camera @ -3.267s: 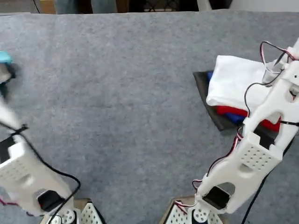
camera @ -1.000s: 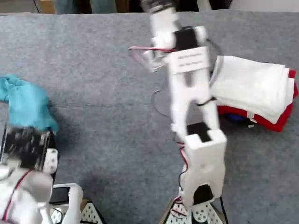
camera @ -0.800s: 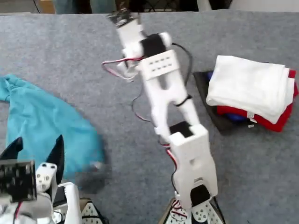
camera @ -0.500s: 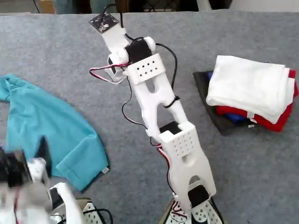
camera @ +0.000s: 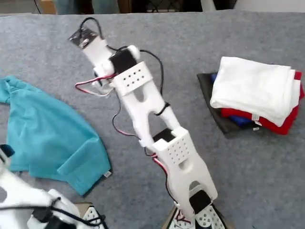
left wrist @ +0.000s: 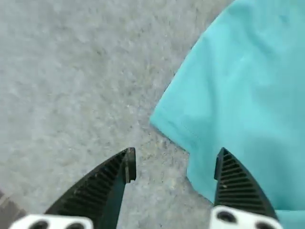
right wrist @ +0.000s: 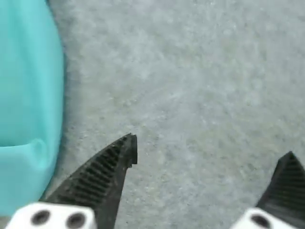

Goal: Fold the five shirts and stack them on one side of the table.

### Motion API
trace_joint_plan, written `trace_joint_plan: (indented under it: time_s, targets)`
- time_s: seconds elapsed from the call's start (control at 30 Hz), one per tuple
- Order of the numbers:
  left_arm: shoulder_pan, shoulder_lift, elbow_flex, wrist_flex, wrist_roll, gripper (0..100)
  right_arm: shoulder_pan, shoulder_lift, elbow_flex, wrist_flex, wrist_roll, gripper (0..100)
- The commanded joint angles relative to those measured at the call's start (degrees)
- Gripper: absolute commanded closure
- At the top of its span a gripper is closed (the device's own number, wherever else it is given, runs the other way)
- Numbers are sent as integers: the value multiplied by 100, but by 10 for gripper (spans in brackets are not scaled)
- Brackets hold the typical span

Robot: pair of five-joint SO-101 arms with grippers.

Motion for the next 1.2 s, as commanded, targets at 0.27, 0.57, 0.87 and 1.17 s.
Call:
trace_joint_plan:
  time_s: [0.27,0.57,0.87,1.17]
  targets:
    - [-602,1398,532,-1741,-35,716,-62,-66,-259,53,26,564]
    - [-426,3279,136,-2418,237,719,-62,-66,-259,53,9,564]
    - [-110,3921,-620,-2119,457,823,-79,-66,-259,53,9,564]
    - [22,3921,-1701,-747,448,971,-88,-57,-207,237,-44,564]
